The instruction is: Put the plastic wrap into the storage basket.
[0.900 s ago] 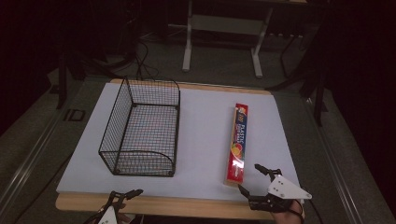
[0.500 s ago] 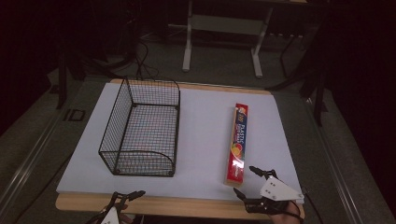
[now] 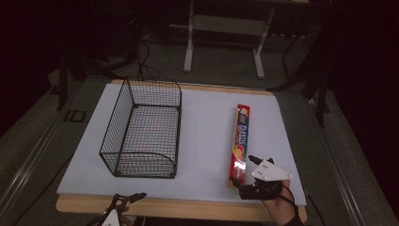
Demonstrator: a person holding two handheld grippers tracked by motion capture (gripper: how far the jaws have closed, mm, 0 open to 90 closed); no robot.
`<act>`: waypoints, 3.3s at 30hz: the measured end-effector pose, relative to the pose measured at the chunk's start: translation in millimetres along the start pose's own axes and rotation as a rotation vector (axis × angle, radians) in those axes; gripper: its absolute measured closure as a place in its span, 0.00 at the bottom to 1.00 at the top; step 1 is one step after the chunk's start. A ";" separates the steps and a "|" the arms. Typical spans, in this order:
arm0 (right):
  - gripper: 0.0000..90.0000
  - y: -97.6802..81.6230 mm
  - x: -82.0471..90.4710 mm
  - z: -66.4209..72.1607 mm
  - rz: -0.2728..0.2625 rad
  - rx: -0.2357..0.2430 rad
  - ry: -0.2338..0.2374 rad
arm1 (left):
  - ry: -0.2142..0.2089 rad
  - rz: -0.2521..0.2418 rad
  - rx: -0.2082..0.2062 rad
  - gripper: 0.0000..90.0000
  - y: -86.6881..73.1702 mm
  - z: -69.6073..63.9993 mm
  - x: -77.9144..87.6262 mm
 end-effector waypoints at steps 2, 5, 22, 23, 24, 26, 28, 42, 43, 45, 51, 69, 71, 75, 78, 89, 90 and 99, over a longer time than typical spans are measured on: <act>0.11 5.6 -5.0 -4.4 -0.009 -0.038 0.017 | -0.001 0.003 0.001 0.00 -0.3 0.2 -0.2; 0.11 12.9 -15.3 -10.9 0.014 -0.079 -0.004 | -0.004 0.002 0.005 0.00 -0.4 0.3 -0.3; 0.11 12.0 -88.5 -50.6 0.278 -0.403 -0.165 | -0.012 0.014 0.008 0.00 -1.2 -0.2 -1.4; 0.11 12.1 -92.1 -52.7 0.289 -0.409 -0.177 | -0.012 0.015 0.008 0.00 -1.2 -0.1 -1.4; 0.11 12.5 -95.1 -54.4 0.299 -0.423 -0.187 | -0.012 0.016 0.008 0.00 -1.3 -0.1 -1.4; 0.11 14.0 -101.2 -56.8 0.315 -0.448 -0.192 | -0.012 0.016 0.008 0.00 -1.3 0.0 -1.4; 0.11 15.2 -107.6 -58.2 0.327 -0.463 -0.214 | -0.012 0.016 0.007 0.00 -1.3 -0.2 -1.4; 0.14 12.0 -142.9 -78.4 0.476 -0.649 -0.336 | -0.014 0.020 0.005 0.00 -1.7 -0.2 -1.2; 0.14 10.2 -144.4 -79.8 0.485 -0.662 -0.339 | -0.013 0.021 0.004 0.00 -1.8 -0.2 -1.3; 0.14 6.6 -147.6 -82.1 0.509 -0.680 -0.334 | -0.015 0.022 0.006 0.00 -1.9 -0.2 -1.4; 0.16 1.5 -158.9 -85.5 0.581 -0.697 -0.320 | -0.015 0.030 0.004 0.00 -2.4 -0.2 -2.2; 0.41 -3.3 -166.6 -81.0 0.731 -0.656 -0.308 | -0.019 0.033 0.009 0.00 -3.1 0.0 -2.7; 0.41 -2.6 -166.3 -80.2 0.735 -0.625 -0.300 | -0.020 0.034 0.010 0.00 -3.3 0.1 -3.0; 0.41 2.2 -162.3 -79.9 0.745 -0.552 -0.266 | -0.020 0.035 0.010 0.00 -3.5 0.1 -3.3; 0.42 9.7 -156.9 -80.4 0.742 -0.488 -0.255 | -0.020 0.035 0.010 0.00 -3.6 0.2 -3.8; 0.42 49.4 -134.9 -78.3 0.678 -0.370 -0.177 | -0.021 0.042 0.011 0.00 -4.2 1.0 -4.9; 0.42 55.6 -132.2 -76.9 0.669 -0.358 -0.170 | -0.022 0.042 0.012 0.00 -4.3 1.1 -4.9; 0.42 102.4 -118.0 -64.3 0.585 -0.301 -0.112 | -0.022 0.039 0.012 0.00 -4.1 0.9 -4.6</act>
Point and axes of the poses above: each handheld gripper's, and its own axes: x roughly backward along the jaws, y roughly out of its top, z roughly to its left, the point moved 4 cm from there along -x, roughly forward along the jaws, and after that the axes turned 9 degrees about -y, right-handed, at the moved point
